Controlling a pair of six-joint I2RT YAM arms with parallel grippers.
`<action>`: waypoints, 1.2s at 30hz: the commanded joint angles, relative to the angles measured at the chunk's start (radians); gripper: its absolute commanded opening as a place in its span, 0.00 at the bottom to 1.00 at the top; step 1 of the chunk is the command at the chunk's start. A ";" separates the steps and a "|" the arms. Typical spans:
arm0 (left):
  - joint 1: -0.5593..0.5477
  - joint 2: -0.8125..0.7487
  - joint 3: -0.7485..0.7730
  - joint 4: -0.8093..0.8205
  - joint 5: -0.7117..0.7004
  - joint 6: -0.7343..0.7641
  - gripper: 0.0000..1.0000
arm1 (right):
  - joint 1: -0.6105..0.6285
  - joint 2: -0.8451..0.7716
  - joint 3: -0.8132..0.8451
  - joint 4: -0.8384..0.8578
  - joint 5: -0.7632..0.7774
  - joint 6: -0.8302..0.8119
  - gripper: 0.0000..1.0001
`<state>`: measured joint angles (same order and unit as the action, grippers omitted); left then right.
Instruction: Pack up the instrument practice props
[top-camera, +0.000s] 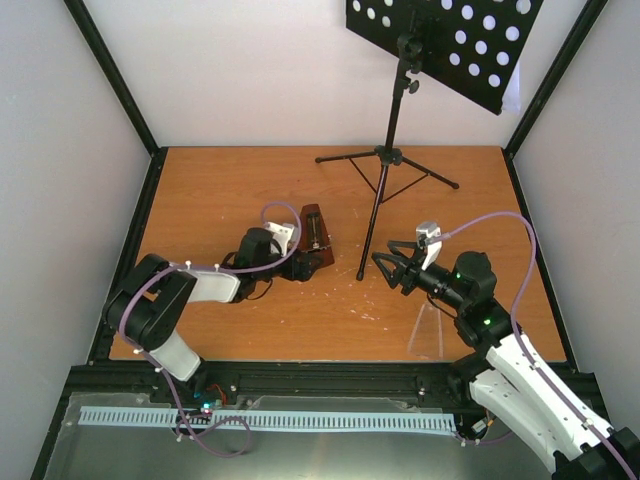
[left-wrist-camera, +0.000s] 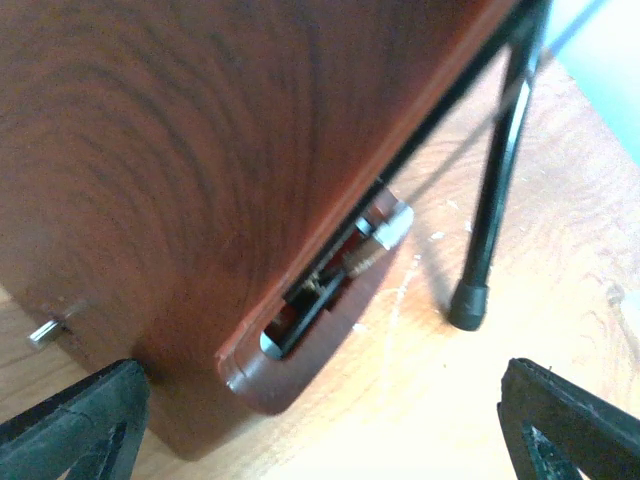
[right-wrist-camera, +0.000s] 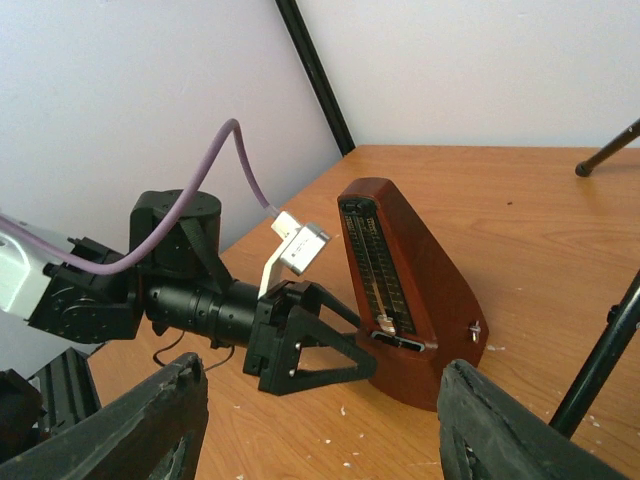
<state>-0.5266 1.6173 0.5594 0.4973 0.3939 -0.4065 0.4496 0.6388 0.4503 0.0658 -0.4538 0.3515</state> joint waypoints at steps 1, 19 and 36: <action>-0.029 0.009 0.020 0.098 0.069 0.057 0.96 | 0.006 0.007 -0.023 0.037 0.032 -0.007 0.62; -0.345 -0.186 0.064 -0.026 -0.341 -0.129 0.94 | 0.000 0.005 0.089 -0.332 0.734 0.061 0.90; -0.696 0.374 0.731 -0.368 -0.252 -0.333 0.75 | -0.139 -0.008 0.310 -0.641 1.076 0.235 1.00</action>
<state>-1.1759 1.8935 1.1305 0.2600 0.0963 -0.7319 0.3164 0.6765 0.7002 -0.4732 0.4496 0.5365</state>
